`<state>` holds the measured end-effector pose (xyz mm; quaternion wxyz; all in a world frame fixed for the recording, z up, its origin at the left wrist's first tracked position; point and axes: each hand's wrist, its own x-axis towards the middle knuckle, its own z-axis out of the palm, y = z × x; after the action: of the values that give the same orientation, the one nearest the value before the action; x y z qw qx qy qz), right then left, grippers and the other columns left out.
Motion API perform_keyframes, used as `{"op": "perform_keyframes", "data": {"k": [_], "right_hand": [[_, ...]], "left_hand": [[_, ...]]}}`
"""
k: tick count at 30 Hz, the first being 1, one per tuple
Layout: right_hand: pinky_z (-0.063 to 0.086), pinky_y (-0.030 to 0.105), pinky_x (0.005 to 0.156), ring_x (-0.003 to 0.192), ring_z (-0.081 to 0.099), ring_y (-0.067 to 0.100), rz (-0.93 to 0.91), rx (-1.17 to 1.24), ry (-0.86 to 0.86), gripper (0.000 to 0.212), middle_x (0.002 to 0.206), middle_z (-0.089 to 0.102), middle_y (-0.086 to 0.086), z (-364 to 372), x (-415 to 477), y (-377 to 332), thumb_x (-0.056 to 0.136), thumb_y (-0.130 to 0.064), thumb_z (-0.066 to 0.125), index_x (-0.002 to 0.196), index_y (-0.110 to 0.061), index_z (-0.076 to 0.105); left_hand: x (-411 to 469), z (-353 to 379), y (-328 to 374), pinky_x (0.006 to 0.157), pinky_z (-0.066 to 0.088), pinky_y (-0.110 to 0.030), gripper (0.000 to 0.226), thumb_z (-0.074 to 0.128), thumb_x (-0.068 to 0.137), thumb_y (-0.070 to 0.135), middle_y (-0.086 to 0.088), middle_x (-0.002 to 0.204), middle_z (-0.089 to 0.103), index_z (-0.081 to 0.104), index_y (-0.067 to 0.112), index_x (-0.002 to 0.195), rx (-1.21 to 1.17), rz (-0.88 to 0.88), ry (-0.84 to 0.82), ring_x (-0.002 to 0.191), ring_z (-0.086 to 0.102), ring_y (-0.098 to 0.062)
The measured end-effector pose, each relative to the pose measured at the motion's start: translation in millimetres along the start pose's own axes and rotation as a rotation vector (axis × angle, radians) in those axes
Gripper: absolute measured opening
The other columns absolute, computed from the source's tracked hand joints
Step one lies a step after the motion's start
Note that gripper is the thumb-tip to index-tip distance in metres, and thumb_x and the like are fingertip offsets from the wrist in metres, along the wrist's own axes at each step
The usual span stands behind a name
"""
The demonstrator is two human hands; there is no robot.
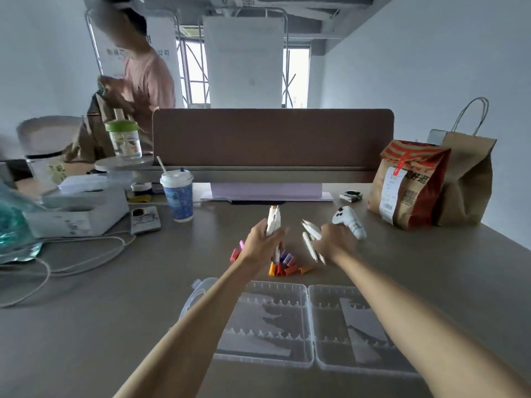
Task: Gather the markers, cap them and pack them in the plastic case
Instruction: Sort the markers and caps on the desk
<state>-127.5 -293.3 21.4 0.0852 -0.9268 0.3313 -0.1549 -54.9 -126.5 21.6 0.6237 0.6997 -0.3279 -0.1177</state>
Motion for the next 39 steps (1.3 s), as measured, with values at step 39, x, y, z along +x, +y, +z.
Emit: {"op": "perform_keyframes", "data": {"k": [39], "right_hand": [[0.035, 0.023, 0.051, 0.042, 0.048, 0.011, 0.407, 0.91, -0.179, 0.009, 0.054, 0.047, -0.001, -45, -27, 90, 0.083, -0.01, 0.057, 0.08, -0.016, 0.052]], "left_hand": [[71, 73, -7, 0.072, 0.045, -0.031, 0.048, 0.072, 0.08, 0.04, -0.009, 0.11, 0.065, 0.06, 0.01, 0.115, 0.957, -0.325, -0.027, 0.103, 0.062, -0.027]]}}
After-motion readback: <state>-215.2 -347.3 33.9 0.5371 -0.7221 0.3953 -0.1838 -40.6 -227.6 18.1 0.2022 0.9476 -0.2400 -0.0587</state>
